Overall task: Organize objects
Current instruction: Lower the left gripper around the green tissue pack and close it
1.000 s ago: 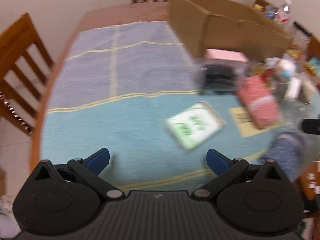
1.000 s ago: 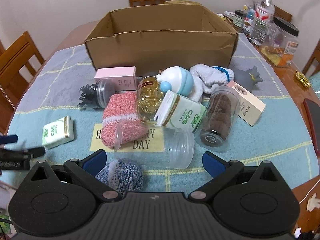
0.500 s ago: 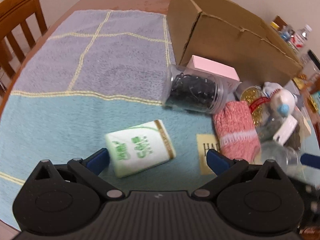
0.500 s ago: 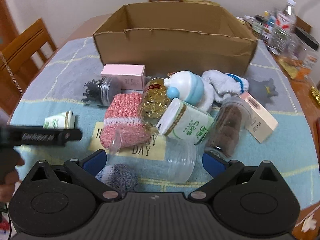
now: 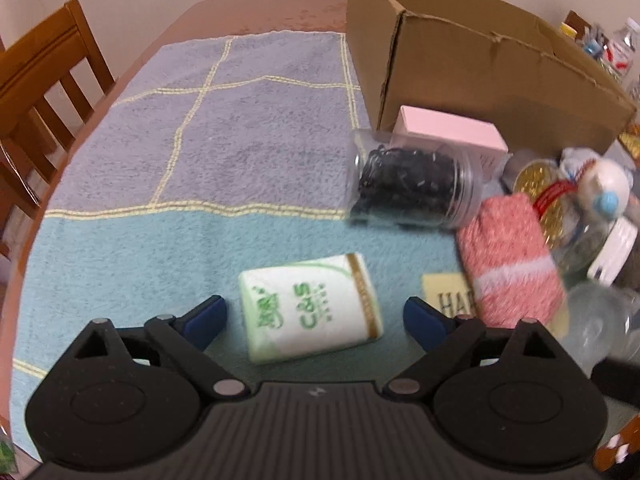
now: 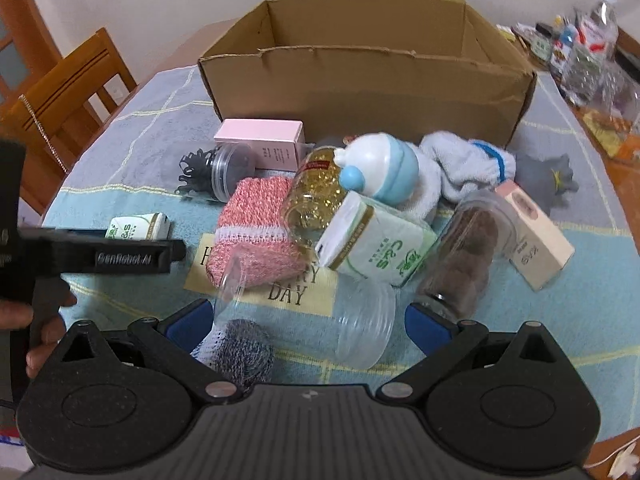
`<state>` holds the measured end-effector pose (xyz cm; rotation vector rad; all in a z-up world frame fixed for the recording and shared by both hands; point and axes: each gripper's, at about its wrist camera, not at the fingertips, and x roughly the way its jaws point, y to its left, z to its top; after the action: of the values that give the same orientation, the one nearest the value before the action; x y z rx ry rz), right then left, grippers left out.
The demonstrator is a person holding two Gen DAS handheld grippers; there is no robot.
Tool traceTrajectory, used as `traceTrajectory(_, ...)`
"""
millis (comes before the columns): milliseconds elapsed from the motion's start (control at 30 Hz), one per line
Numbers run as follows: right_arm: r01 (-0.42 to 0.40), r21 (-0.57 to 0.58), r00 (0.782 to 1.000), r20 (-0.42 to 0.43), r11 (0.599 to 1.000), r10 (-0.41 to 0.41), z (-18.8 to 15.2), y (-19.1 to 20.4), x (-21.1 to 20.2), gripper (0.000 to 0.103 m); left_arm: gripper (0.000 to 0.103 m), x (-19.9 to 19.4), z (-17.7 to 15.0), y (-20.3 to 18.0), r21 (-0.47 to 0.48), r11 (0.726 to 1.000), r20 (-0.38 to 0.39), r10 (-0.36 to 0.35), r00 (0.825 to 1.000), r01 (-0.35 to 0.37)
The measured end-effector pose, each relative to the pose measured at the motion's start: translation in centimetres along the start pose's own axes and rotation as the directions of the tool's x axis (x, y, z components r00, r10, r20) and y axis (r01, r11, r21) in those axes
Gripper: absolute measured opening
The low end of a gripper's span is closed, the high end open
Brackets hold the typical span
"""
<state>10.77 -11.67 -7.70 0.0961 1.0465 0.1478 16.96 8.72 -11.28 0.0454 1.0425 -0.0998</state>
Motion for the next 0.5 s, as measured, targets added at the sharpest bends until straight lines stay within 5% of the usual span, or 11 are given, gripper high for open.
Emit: traceTrajectory(500,0.024,0.107,0.999,-0.028,0.994,-0.021,1.0,1.0,1.9,0.103,0.083,0.2,0.3,-0.3,0.088,0.995,0.034,-0.038,0.999,0.035)
